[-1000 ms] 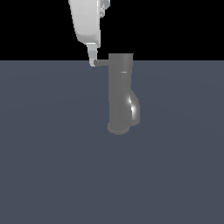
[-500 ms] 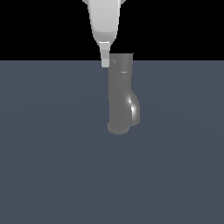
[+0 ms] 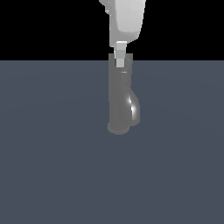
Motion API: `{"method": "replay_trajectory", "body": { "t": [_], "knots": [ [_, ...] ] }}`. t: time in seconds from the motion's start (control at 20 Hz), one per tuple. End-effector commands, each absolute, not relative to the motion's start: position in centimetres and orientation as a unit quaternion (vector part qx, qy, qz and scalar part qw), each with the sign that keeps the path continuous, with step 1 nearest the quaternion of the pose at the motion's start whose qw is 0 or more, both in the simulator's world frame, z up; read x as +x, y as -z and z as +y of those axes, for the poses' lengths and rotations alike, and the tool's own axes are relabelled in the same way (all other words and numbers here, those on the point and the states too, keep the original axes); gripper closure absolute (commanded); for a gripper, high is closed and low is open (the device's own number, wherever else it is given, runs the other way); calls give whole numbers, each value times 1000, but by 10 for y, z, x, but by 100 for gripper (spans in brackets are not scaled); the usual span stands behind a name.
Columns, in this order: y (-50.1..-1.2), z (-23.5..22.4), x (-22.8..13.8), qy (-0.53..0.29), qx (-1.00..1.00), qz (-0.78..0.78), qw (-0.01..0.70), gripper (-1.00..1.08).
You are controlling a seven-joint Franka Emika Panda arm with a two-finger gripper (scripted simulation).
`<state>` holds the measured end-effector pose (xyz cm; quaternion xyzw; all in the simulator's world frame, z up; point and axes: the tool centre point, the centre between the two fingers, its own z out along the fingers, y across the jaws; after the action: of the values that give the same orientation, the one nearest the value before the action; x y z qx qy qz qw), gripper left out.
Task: Turn on the faucet by rotating a designated handle.
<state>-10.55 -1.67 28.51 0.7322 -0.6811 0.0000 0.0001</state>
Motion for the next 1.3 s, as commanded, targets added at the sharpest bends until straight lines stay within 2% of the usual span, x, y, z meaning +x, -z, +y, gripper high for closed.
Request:
{"method": "replay_trajectory", "body": {
  "t": [0.0,0.55,0.6,0.65,1.25],
  "knots": [
    [-285,-39,-104,-1,727,-687,0,108],
    [-285,-96,-98,0,725,-688,0,108],
    [-285,-96,-98,0,725,-688,0,108],
    [-285,-77,-97,0,736,-677,0,108],
    [-285,-99,-74,0,733,-680,0,108]
  ]
}}
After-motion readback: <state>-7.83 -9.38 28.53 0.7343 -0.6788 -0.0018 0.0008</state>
